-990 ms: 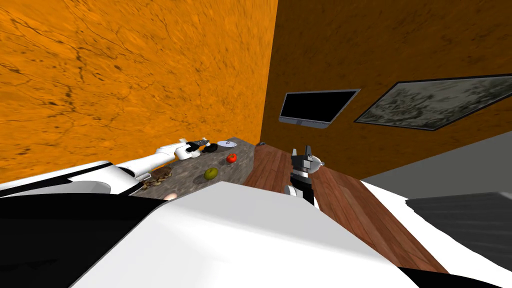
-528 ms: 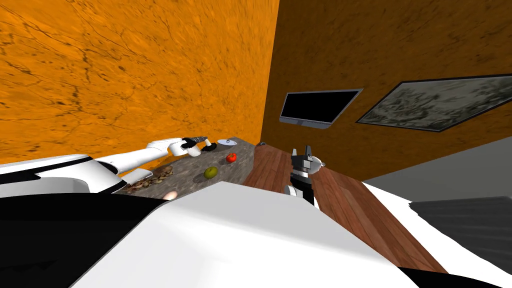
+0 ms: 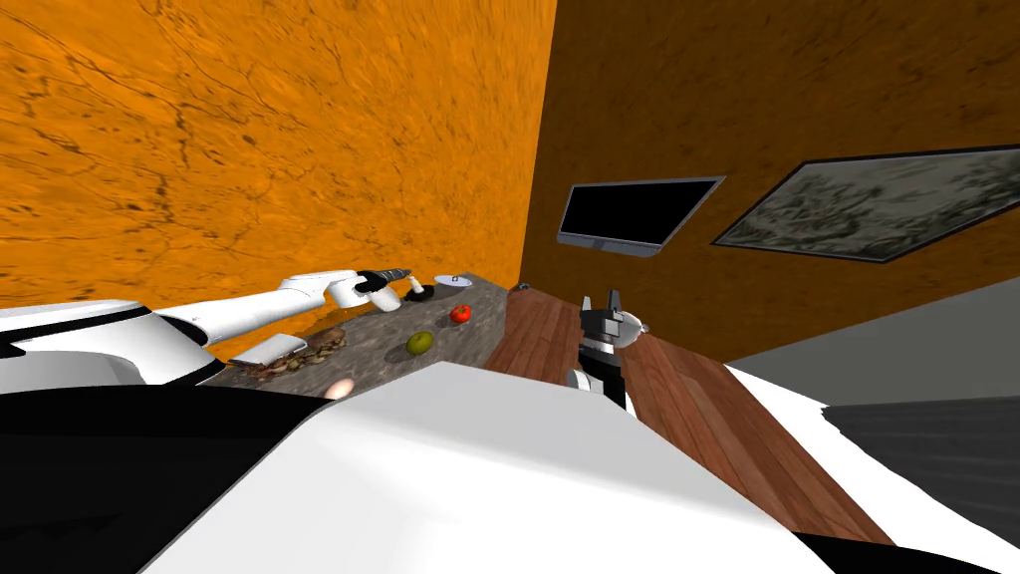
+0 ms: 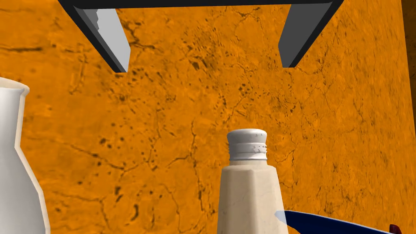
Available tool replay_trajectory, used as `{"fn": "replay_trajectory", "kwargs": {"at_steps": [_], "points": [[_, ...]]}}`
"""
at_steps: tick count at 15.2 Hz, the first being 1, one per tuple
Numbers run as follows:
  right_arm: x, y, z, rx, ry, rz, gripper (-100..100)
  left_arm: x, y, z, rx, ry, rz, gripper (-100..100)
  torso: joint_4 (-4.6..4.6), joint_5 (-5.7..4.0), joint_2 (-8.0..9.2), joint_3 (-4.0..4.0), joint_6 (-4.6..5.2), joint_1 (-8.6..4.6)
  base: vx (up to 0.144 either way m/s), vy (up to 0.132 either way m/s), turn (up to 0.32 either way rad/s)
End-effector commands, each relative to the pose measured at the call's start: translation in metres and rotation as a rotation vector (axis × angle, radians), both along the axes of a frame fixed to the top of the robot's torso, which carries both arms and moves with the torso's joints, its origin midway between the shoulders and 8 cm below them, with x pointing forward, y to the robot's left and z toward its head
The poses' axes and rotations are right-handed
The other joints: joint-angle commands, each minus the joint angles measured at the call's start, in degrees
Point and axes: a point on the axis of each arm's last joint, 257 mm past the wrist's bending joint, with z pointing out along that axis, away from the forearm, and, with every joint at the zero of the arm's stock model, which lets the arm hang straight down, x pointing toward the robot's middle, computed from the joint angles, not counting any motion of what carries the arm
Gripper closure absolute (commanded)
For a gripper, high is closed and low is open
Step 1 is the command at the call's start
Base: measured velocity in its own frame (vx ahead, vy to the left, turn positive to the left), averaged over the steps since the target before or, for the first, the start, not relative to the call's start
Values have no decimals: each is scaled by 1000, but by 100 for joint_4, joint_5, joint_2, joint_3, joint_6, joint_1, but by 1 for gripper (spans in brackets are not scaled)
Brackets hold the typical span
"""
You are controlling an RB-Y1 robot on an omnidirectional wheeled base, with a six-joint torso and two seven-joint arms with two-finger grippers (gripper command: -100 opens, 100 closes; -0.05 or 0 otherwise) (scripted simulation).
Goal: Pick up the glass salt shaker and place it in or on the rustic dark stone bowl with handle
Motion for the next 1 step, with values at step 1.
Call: {"fn": "replay_trajectory", "kwargs": {"at_steps": [1], "points": [[0,0,0,0,0,0,0,0,0,0,0,0,0,-100,0,0,0,0,0,0,0,0,0]]}}
